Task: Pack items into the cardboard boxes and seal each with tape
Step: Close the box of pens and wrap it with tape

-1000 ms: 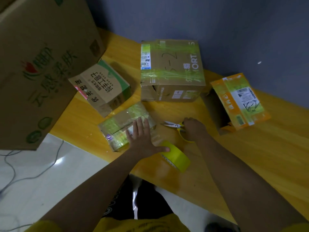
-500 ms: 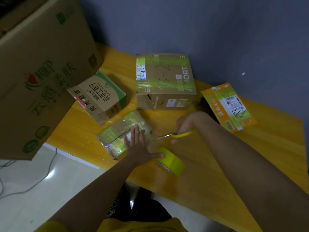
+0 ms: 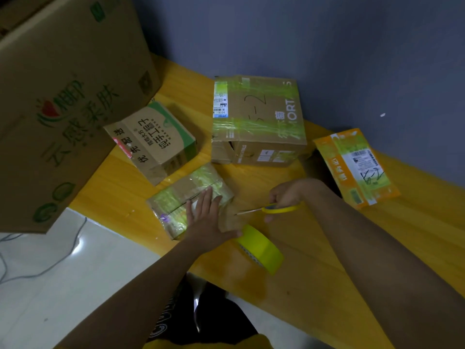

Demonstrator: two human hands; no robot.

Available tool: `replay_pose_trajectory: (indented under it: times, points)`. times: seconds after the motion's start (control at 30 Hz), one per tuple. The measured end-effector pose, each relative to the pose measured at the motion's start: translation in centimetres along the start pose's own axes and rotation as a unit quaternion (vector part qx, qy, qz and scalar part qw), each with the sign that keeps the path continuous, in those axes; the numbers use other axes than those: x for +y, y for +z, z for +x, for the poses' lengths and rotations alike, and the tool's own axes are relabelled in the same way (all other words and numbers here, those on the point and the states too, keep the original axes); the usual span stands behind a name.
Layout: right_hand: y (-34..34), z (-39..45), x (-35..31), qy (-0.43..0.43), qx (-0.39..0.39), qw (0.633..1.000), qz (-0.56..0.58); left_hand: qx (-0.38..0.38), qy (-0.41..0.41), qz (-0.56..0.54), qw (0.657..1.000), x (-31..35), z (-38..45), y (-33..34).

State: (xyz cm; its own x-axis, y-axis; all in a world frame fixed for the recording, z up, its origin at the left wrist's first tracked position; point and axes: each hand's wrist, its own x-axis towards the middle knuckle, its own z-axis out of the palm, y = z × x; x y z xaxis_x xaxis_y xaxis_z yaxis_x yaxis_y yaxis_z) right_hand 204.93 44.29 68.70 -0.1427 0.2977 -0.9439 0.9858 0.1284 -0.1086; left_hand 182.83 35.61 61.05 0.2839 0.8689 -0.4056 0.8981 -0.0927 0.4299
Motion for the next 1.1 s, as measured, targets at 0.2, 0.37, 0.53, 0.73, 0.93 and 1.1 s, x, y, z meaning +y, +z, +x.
replay_pose_trajectory:
  times: [0.2, 0.37, 0.53, 0.73, 0.93, 1.1]
  points:
    - [-0.1, 0.0, 0.2, -0.015, 0.0, 1.0, 0.026, 0.018, 0.004, 0.011, 1.0, -0.3, 0.0, 0.3]
    - [-0.2, 0.3, -0.5, -0.02, 0.004, 0.999, 0.025, 0.025, 0.015, 0.012, 1.0, -0.5, -0.1, 0.4]
    - [0.4, 1.9, -0.2, -0.063, 0.089, 0.993, 0.05, 0.013, 0.015, 0.028, 0.999, -0.7, 0.1, 0.6]
    - [-0.6, -0.1, 0.2, -0.034, 0.044, 0.995, 0.08, -0.01, 0.016, 0.012, 1.0, -0.8, 0.3, 0.1]
    - [-0.2, -2.0, 2.5, 0.071, 0.123, 0.989, 0.042, -0.034, 0.028, 0.032, 0.999, -0.9, 0.3, 0.1]
    - [6.0, 2.8, 1.9, 0.146, 0.333, 0.931, 0.024, -0.034, 0.026, 0.034, 0.999, -0.8, 0.3, 0.0]
